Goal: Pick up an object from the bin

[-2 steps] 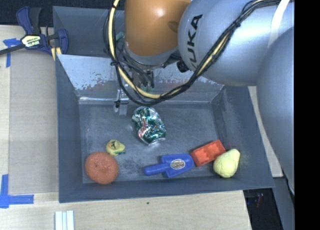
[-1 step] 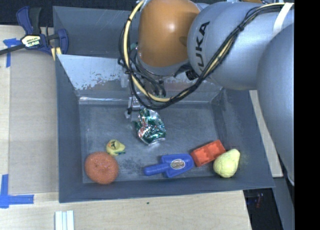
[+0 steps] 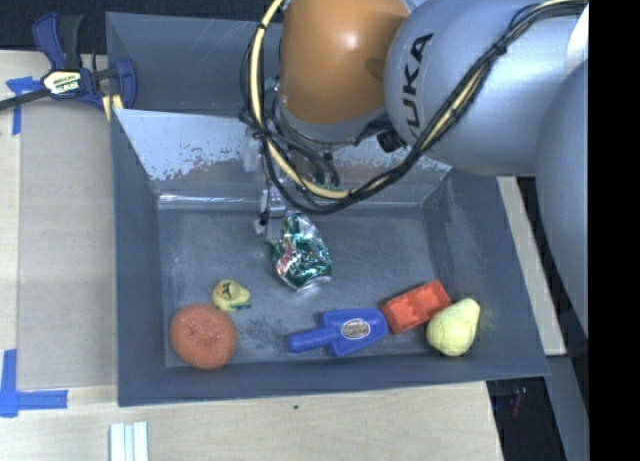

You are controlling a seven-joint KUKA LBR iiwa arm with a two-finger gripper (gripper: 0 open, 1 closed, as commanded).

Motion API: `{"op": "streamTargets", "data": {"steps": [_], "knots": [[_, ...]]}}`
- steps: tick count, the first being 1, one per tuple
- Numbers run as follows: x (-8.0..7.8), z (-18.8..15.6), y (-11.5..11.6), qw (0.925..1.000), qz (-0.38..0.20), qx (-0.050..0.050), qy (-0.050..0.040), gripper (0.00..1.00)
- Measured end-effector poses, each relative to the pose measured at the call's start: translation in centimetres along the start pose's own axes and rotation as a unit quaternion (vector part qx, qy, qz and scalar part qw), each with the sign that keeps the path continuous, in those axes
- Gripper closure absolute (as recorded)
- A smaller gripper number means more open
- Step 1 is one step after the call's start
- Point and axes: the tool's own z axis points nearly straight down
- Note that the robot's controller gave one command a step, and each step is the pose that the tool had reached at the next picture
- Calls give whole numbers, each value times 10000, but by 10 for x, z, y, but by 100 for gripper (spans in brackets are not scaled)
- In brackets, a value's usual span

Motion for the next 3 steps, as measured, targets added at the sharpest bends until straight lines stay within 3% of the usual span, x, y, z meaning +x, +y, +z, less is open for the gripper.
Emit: {"op": "streamTargets", "data": {"steps": [1, 2, 3], "knots": [[-4, -28, -10, 10000, 29, -7, -64, 0], [3, -38, -7, 9997, -233, -11, -53, 0], [-3, -99, -10, 10000, 33, -5, -52, 0]]}}
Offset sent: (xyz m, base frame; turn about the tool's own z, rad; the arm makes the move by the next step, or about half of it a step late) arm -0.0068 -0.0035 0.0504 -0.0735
